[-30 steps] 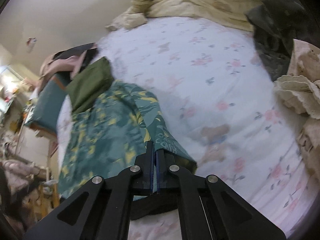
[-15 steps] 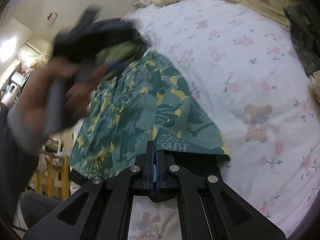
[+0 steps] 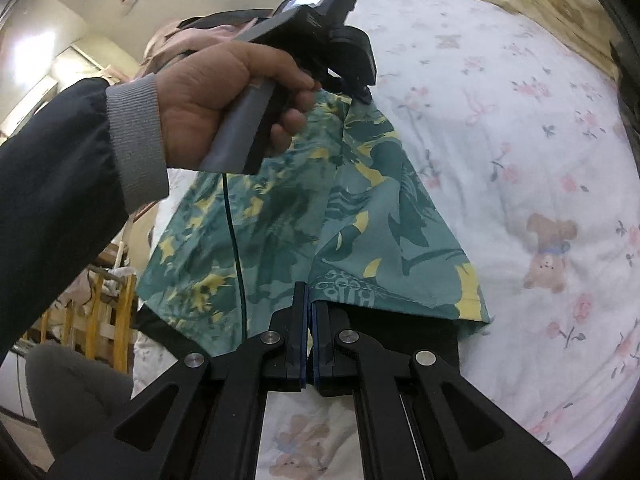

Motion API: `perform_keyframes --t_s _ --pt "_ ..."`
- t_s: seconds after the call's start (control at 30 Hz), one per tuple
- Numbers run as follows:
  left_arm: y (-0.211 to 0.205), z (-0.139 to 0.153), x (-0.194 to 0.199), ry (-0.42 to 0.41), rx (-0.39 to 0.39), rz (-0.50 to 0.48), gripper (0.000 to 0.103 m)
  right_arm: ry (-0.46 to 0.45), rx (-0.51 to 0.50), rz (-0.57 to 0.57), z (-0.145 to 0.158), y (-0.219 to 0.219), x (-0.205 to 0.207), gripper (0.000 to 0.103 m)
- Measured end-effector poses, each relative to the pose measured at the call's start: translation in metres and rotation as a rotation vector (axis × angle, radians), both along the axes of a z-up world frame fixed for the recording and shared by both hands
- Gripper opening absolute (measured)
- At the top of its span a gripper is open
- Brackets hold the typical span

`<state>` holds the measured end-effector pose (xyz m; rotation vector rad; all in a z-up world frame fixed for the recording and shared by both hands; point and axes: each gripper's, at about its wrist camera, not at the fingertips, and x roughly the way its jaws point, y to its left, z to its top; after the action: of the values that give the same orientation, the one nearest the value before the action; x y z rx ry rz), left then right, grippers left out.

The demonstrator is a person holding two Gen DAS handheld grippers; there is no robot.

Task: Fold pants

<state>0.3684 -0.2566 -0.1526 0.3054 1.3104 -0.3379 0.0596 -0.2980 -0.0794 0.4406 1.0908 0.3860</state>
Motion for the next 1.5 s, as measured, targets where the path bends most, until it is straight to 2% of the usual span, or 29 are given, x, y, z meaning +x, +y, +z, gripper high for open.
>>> perform_keyframes --t_s 0.1,0.23,0.33,0.5,0.7,0.97,1.1,1.13,1.2,1.27,1.33,1.4,1.5 --pt "0.017 0.028 -0.003 -0.035 0.001 -0.019 0.0 -0.027 0.04 0.029 0.008 0.01 -0.003 0.0" --pt "0.046 0.077 -0.004 -0.098 -0.02 -0.051 0.0 -0.13 0.065 0.125 0.037 0.037 -0.01 0.0" --pt "0.072 0.104 -0.005 -0.141 -0.03 -0.051 0.0 -0.156 0.111 0.176 0.05 0.057 -0.011 0.0" --pt "0.126 0.119 0.002 -0.173 -0.022 -0.032 0.0 -0.19 0.15 0.271 0.069 0.109 -0.009 0.0" --pt "0.196 0.105 0.01 -0.183 0.02 0.02 0.0 -0.155 0.185 0.429 0.074 0.187 0.007 0.0" --pt "0.276 0.048 0.026 -0.154 0.087 0.074 0.0 -0.102 0.224 0.552 0.057 0.279 0.024 0.0" --pt "0.298 0.01 0.029 -0.133 0.118 0.096 0.0 -0.069 0.213 0.561 0.039 0.302 0.026 0.0" --pt "0.303 0.005 0.029 -0.139 0.121 0.113 0.004 -0.055 0.217 0.553 0.035 0.3 0.03 0.0" --pt "0.312 0.001 0.03 -0.163 0.125 0.161 0.004 -0.033 0.239 0.55 0.031 0.297 0.032 0.0" --pt "0.324 0.002 0.03 -0.143 0.087 0.196 0.005 -0.017 0.255 0.541 0.032 0.293 0.031 0.0" --pt "0.343 0.008 0.023 -0.09 -0.02 0.237 0.028 -0.02 0.261 0.503 0.036 0.27 0.031 0.001" --pt "0.362 0.02 0.008 -0.074 -0.13 0.268 0.042 -0.044 0.249 0.456 0.045 0.24 0.031 0.006" --pt "0.389 0.032 -0.033 -0.065 -0.189 0.298 0.044 -0.083 0.186 0.396 0.052 0.2 0.032 0.006"
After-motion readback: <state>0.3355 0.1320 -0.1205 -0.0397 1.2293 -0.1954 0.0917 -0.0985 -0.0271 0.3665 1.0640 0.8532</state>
